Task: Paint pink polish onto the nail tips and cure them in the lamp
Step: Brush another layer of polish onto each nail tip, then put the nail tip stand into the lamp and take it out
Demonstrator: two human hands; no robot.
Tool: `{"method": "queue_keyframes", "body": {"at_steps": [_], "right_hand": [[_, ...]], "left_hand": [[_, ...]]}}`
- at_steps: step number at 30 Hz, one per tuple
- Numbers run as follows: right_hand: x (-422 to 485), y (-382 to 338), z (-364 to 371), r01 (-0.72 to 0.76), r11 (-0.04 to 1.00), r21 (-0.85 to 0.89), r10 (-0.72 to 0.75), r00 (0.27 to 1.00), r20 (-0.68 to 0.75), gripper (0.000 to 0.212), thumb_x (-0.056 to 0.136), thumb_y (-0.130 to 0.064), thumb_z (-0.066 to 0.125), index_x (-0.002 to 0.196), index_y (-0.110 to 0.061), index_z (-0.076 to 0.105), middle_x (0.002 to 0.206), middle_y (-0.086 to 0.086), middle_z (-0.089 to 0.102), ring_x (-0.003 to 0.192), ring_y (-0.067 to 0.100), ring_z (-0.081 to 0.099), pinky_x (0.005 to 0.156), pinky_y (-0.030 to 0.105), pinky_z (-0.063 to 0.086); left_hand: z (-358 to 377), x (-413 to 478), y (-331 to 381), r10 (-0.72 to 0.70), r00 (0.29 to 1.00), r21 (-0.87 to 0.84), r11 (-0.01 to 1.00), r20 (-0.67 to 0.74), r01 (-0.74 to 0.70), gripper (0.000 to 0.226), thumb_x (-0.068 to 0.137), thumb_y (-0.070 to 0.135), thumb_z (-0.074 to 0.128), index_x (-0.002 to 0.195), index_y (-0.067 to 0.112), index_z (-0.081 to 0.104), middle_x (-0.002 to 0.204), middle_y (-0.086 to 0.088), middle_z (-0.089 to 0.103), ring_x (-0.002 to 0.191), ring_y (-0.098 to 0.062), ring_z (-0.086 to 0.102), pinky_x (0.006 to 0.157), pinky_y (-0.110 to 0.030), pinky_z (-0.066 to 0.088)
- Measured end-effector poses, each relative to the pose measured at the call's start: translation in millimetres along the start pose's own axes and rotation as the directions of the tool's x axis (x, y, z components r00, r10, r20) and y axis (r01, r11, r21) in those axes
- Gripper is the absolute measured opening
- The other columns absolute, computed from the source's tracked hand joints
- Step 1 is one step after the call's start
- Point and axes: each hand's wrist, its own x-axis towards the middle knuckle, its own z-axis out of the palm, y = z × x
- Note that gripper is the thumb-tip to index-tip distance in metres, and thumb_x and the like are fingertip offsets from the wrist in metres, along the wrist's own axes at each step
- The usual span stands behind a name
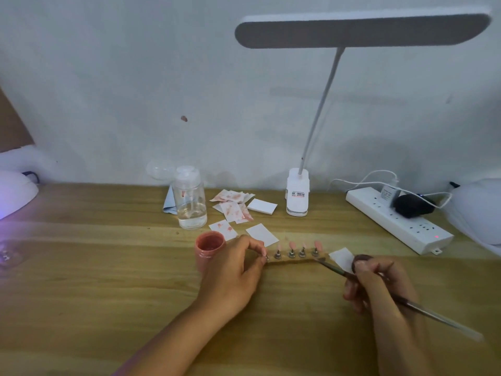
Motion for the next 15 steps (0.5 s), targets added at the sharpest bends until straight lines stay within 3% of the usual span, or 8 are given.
{"method": "queue_keyframes", "body": {"at_steps": [3,7,12,15], "right_hand": [[-6,-4,3,0.053,0.998,-0.044,-0.052,0.998,0.025,0.012,0.094,-0.004,0.051,0.083,0.001,0.050,0.055,0.010,0.062,0.047,0.013,0.050,0.042,0.018,0.039],[-7,-5,7,0.086,0.991,-0.107,-0.080,0.995,0.056,0.011,0.095,-0.007,0.052,0.084,-0.003,0.050,0.059,0.010,0.063,0.045,0.014,0.045,0.042,0.020,0.037],[-8,-13,9,0.201,0.950,-0.239,-0.199,0.979,0.030,0.024,0.096,-0.033,0.040,0.091,-0.018,0.058,0.068,0.004,0.068,0.046,0.010,0.051,0.045,0.024,0.046],[-9,-17,9,0.271,0.910,-0.313,-0.283,0.959,0.007,0.026,0.096,-0.035,0.040,0.098,-0.024,0.064,0.074,0.000,0.071,0.055,0.014,0.060,0.057,0.028,0.051]], "left_hand": [[0,5,4,-0.050,0.999,0.034,0.998,0.000,0.050,0.018,0.092,0.023,0.064,0.082,0.036,0.057,0.100,0.019,0.067,0.078,-0.007,0.062,0.079,-0.039,0.055],[0,7,5,-0.083,0.997,0.038,0.996,-0.003,0.083,0.021,0.092,0.024,0.066,0.082,0.039,0.056,0.098,0.021,0.065,0.081,-0.009,0.062,0.082,-0.037,0.055],[0,2,5,-0.032,0.999,0.064,0.997,0.005,0.032,0.012,0.091,0.023,0.067,0.094,0.034,0.063,0.099,0.021,0.065,0.092,-0.001,0.062,0.088,-0.020,0.048],[0,-2,3,0.001,1.000,0.118,0.993,0.009,-0.002,0.015,0.089,0.026,0.068,0.103,0.031,0.065,0.104,0.019,0.067,0.076,0.005,0.056,0.075,-0.010,0.040]]}}
